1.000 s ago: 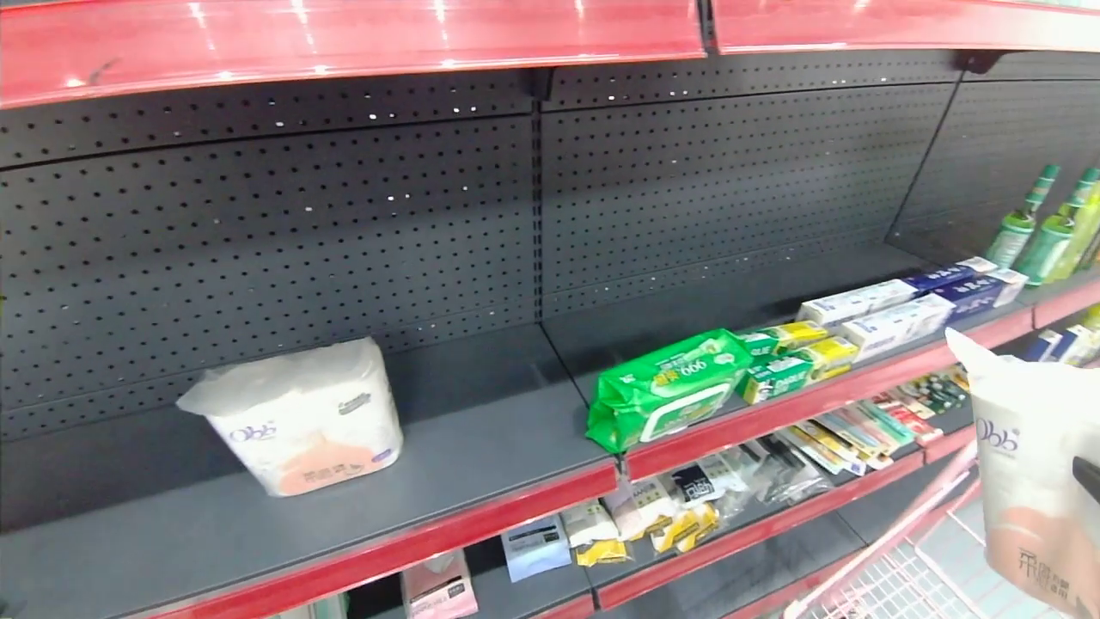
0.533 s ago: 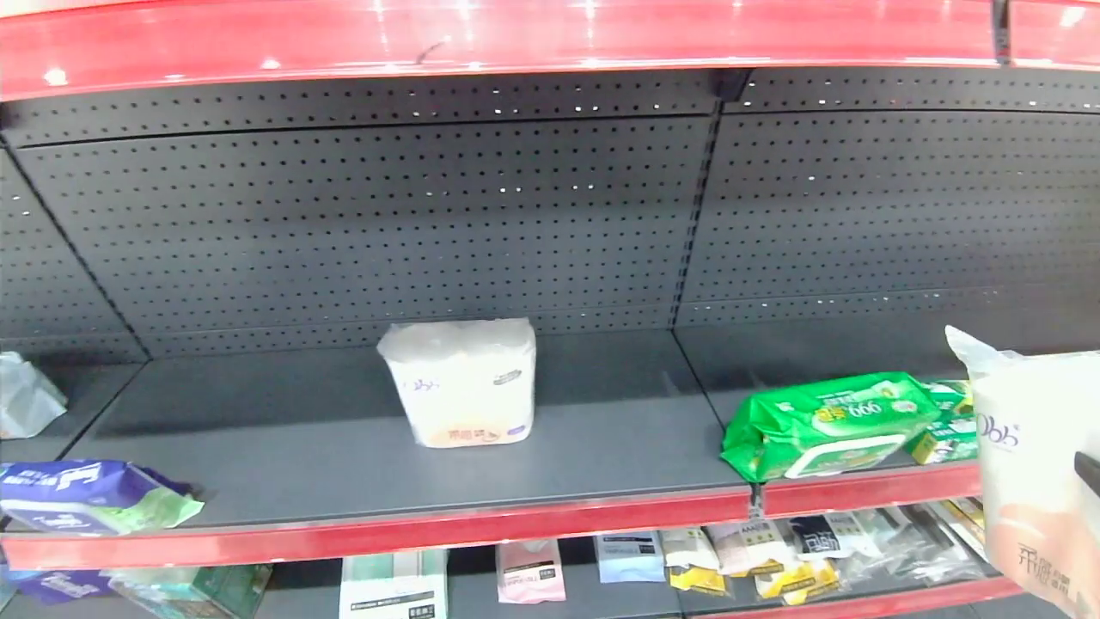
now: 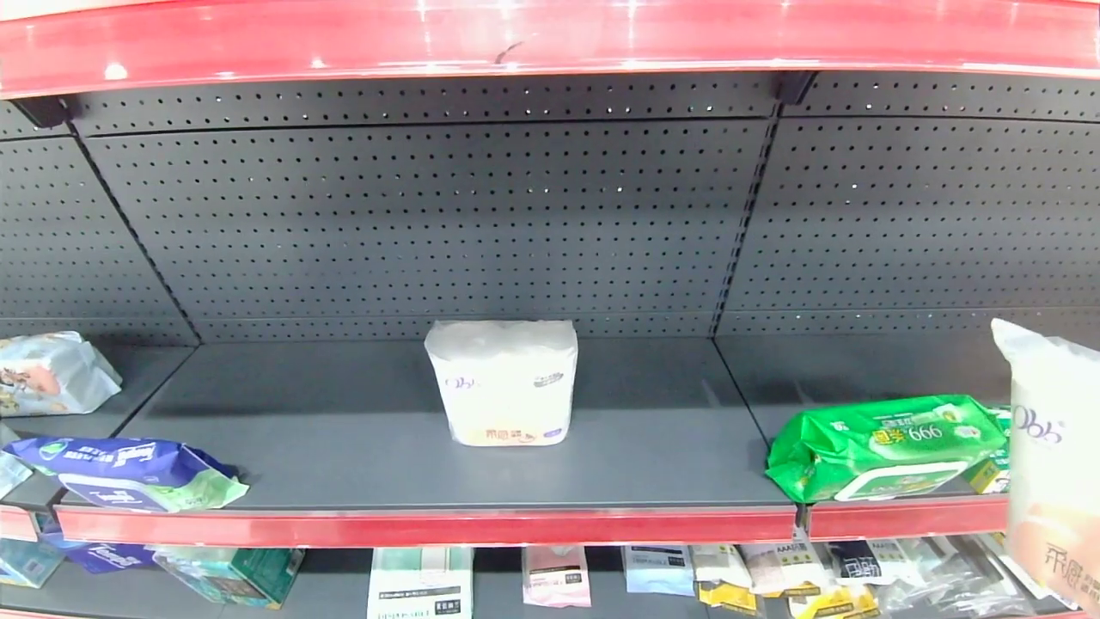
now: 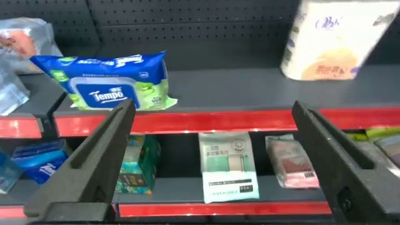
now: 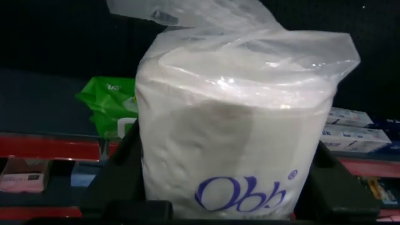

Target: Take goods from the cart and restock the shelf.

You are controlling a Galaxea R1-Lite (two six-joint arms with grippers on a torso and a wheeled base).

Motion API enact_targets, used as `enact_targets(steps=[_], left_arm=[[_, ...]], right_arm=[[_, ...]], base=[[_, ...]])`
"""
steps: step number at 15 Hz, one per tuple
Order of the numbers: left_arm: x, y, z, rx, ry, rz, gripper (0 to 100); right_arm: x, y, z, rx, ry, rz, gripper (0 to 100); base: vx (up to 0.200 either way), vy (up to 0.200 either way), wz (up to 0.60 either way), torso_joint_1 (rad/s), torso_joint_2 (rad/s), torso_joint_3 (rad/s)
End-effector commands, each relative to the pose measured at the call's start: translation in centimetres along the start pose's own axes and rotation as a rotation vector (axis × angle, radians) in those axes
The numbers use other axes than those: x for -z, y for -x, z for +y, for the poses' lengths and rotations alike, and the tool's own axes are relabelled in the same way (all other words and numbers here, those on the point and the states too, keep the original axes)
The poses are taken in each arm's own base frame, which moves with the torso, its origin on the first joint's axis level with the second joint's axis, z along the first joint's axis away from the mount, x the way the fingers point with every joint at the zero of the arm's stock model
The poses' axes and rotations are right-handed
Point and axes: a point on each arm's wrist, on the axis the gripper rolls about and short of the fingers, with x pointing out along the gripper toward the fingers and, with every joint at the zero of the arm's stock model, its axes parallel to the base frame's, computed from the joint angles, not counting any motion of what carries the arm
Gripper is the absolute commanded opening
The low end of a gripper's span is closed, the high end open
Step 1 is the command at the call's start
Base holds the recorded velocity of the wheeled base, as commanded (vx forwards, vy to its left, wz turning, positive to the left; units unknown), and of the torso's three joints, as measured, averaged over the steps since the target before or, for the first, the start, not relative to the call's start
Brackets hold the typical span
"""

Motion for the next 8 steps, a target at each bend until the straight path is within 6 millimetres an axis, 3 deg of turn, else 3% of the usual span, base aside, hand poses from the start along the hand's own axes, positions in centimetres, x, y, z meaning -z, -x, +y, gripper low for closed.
enact_targets(steps=[1,4,5,6,7,8], left_arm=[[-0.1,-0.1,0.0,0.013,-0.003,0.017,100],[-0.4,0.0,0.0,-0.006,-0.003,0.004,100],[-1.7,0.0,0.1,-0.014,0.000,-0.010,100],[-8.4,-2.2,0.4,-0.068,0.077,0.058,100],[-10.8,-4.3,0.6,-0.117,0.137,0.111,100],[-11.6,-5.5,0.7,-0.134,0.127,0.146,100]], right_arm=[[0.2,1.1,-0.1,0.007,-0.006,-0.050,0],[-0.3,1.5,-0.3,0.021,-0.014,-0.087,0],[-0.3,1.6,-0.3,0.023,-0.014,-0.089,0],[-0.2,1.8,-0.3,0.023,-0.015,-0.092,0],[0.1,1.8,-0.2,0.018,-0.014,-0.088,0],[0.2,1.7,-0.2,0.017,-0.015,-0.083,0]], base=[[0.000,0.000,0.00,0.000,0.00,0.000],[0.000,0.000,0.00,0.000,0.00,0.000],[0.000,0.000,0.00,0.000,0.00,0.000],[0.000,0.000,0.00,0.000,0.00,0.000],[0.000,0.000,0.00,0.000,0.00,0.000],[0.000,0.000,0.00,0.000,0.00,0.000]])
